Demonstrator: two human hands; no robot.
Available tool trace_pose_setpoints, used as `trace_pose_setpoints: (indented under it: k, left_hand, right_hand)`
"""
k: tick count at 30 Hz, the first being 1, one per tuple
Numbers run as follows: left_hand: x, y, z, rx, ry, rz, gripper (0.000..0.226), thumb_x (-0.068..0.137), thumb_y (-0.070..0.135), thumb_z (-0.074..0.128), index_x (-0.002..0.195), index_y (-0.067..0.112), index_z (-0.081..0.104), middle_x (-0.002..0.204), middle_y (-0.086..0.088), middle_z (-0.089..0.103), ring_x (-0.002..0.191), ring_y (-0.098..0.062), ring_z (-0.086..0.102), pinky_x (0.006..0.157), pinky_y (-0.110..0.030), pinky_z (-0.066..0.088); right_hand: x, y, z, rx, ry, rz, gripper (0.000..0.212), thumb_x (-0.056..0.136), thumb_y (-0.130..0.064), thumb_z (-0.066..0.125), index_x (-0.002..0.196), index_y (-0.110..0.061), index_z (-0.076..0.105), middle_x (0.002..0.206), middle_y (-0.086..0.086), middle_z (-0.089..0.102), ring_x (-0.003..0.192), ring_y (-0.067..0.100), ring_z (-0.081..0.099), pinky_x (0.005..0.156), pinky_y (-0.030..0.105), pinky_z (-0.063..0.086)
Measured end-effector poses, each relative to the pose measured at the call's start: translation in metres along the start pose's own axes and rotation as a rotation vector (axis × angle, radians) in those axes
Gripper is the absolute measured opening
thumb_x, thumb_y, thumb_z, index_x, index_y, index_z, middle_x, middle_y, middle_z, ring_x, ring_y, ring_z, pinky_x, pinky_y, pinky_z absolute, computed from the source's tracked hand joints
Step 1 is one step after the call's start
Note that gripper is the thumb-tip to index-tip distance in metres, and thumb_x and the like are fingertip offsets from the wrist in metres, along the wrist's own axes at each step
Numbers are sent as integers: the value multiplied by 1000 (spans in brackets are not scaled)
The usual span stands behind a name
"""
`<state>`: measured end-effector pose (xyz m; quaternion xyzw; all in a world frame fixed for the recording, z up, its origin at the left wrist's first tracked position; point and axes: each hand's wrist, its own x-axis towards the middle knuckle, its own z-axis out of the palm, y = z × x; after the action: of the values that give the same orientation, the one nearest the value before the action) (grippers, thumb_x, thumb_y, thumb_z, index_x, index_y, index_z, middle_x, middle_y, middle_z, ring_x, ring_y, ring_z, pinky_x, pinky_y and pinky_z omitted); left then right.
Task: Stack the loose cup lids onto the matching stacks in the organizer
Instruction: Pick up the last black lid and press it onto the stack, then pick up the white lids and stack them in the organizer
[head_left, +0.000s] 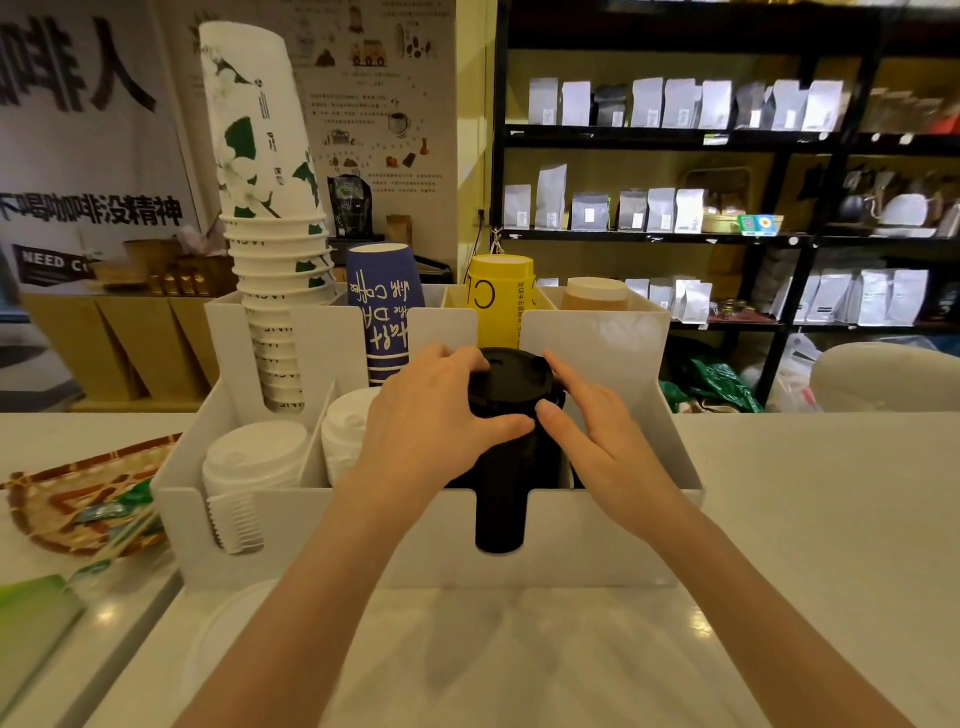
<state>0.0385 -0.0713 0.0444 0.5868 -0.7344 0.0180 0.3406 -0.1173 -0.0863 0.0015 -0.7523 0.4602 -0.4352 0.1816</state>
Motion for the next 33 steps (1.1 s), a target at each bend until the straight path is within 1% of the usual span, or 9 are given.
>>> trace_pose_setpoints:
  k: [8, 12, 13, 16, 19, 22, 26, 30, 33]
  left_hand:
    - [-8, -10, 11, -150, 92, 10, 59, 66, 50, 67, 115, 22, 51, 116, 0, 55, 101, -11, 46, 80, -23, 34]
    - [-24, -13, 31, -250, 190, 29, 64, 75, 45, 61, 130, 19, 42, 137, -2, 48, 125, -14, 40, 102, -23, 30]
    - [-27, -13, 33, -267, 180, 38, 65, 78, 43, 57, 135, 19, 36, 142, -2, 42, 130, -14, 36, 105, -22, 26]
    - [-30, -16, 26, -354, 53, 55, 63, 86, 31, 50, 140, 20, 20, 152, -1, 24, 138, -11, 22, 105, -15, 16]
    - [-35, -28, 6, -502, -66, 49, 55, 88, 18, 48, 138, 24, 25, 150, 4, 28, 137, -6, 23, 106, -14, 22]
    - [-52, -46, -16, -533, 3, 16, 38, 89, 18, 46, 126, 26, 46, 127, 8, 52, 120, -6, 48, 96, -15, 41]
    - [-87, -73, -41, -522, 35, -93, 28, 89, 21, 46, 115, 29, 52, 110, 4, 63, 106, -9, 58, 92, -24, 46]
    - [-123, -102, -51, -433, 51, -221, 36, 86, 30, 49, 121, 24, 51, 117, 4, 59, 109, -9, 55, 91, -25, 45]
    - [-149, -119, -52, -367, -3, -270, 57, 74, 46, 58, 127, 36, 40, 127, 14, 46, 116, -3, 45, 95, -26, 41]
  right_hand:
    - [-3, -4, 2, -73, 97, -53, 44, 91, -34, 40, 134, -22, 36, 132, 2, 48, 123, 11, 33, 103, 28, 28]
    - [-7, -11, 11, -113, 237, -111, 50, 90, -33, 44, 136, -17, 30, 134, 4, 45, 121, 5, 32, 96, 6, 21]
    - [-10, -15, 14, -105, 270, -151, 50, 89, -33, 44, 135, -16, 32, 133, 5, 47, 121, 6, 34, 98, 6, 24]
    - [-22, -30, 28, -79, 323, -285, 47, 87, -30, 45, 131, -13, 38, 130, 9, 51, 123, 18, 41, 105, 34, 37]
    - [-37, -42, 47, -31, 326, -378, 43, 87, -23, 47, 128, -12, 41, 130, 9, 52, 124, 15, 40, 106, 32, 36]
    - [-53, -45, 70, 23, 171, -386, 44, 87, -23, 45, 130, -14, 39, 131, 6, 51, 124, 12, 39, 106, 27, 33]
    - [-78, -46, 99, 31, -185, -301, 51, 87, -34, 43, 136, -27, 28, 143, -4, 39, 130, 6, 31, 111, 30, 28]
    - [-93, -45, 118, -1, -473, -210, 62, 89, -43, 43, 140, -39, 7, 152, -17, 14, 136, -4, 10, 110, 17, 9]
    - [-95, -41, 127, -49, -592, -230, 67, 88, -46, 42, 141, -36, 1, 155, -12, 5, 139, -2, 4, 111, 18, 5]
